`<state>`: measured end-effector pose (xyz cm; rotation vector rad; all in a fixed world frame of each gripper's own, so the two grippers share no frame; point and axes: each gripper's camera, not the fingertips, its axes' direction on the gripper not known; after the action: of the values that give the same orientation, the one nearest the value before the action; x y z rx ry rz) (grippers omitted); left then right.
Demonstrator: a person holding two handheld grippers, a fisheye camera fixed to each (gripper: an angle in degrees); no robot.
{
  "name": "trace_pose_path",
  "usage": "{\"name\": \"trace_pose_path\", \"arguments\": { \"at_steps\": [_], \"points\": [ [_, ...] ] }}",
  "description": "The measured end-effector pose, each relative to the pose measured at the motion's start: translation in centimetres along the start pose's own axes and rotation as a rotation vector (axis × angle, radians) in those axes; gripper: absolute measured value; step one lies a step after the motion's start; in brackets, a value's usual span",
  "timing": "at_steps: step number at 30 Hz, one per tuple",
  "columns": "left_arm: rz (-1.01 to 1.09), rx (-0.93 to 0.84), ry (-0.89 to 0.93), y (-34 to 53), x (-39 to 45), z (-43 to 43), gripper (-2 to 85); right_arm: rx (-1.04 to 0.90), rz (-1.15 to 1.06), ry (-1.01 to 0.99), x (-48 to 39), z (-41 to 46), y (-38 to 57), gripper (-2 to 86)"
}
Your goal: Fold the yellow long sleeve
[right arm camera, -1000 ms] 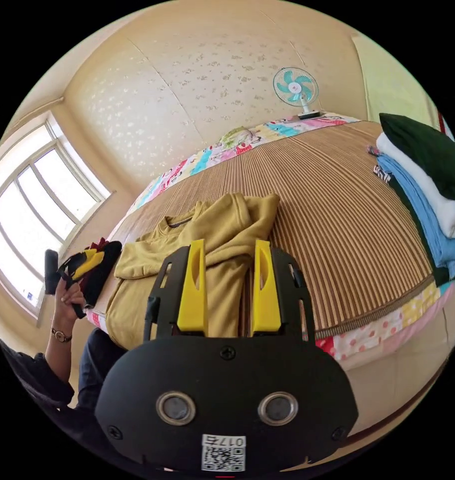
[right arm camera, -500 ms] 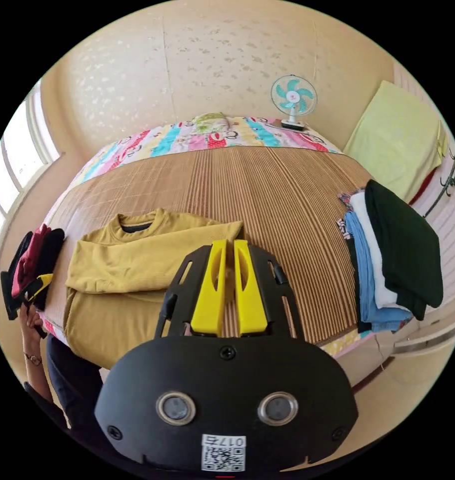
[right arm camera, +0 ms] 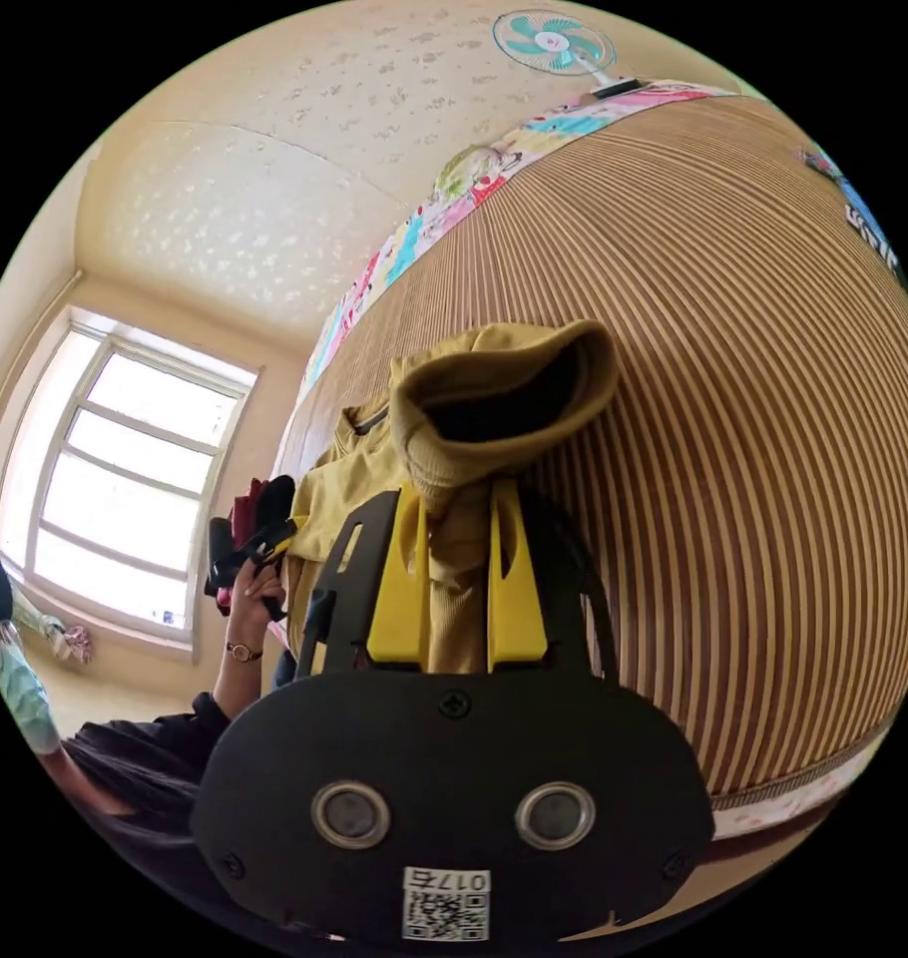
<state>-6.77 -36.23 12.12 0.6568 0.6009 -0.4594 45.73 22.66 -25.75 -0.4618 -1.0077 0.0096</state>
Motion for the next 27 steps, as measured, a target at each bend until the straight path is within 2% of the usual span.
{"name": "trace_pose_path", "arguments": {
  "at_steps": [4, 8, 10, 12, 15, 16, 20, 23, 27],
  "points": [
    [0.057, 0.153, 0.001, -4.2, 1.5, -4.7, 4.9, 0.065, -0.081, 0.029, -5.2, 0.0, -8.4, 6.3],
    [0.093, 0.293, -0.091, -9.9, 3.7, -7.5, 6.2, 0.169, -0.069, -0.020, -9.6, 0.3, -15.3, 7.6],
    [0.090, 0.305, -0.062, -12.1, 3.0, -8.1, 8.1, 0.144, -0.011, -0.096, -9.3, 1.7, -19.1, 10.8],
    [0.033, 0.303, -0.035, -12.8, 1.3, -9.0, 10.4, 0.100, 0.015, -0.088, -8.8, 2.4, -19.6, 12.1],
    [0.062, 0.274, 0.040, -9.7, -0.9, -10.5, 12.1, 0.046, -0.110, -0.050, -9.4, 1.9, -15.5, 12.7],
    [0.111, 0.213, 0.030, -7.5, -1.4, -10.5, 12.5, 0.005, -0.170, -0.010, -9.4, 1.7, -12.6, 12.7],
    [0.189, -0.025, -0.132, 3.0, -2.8, -9.6, 14.6, -0.082, -0.230, 0.162, -8.3, 0.3, -2.5, 12.9],
    [0.197, -0.083, -0.145, 10.5, -2.6, -9.7, 15.8, -0.033, -0.240, 0.241, -8.5, -2.6, 4.7, 13.4],
    [0.168, -0.043, -0.172, 16.7, -1.1, -10.7, 14.4, 0.003, -0.234, 0.297, -9.6, -3.7, 10.5, 9.4]
  ]
}}
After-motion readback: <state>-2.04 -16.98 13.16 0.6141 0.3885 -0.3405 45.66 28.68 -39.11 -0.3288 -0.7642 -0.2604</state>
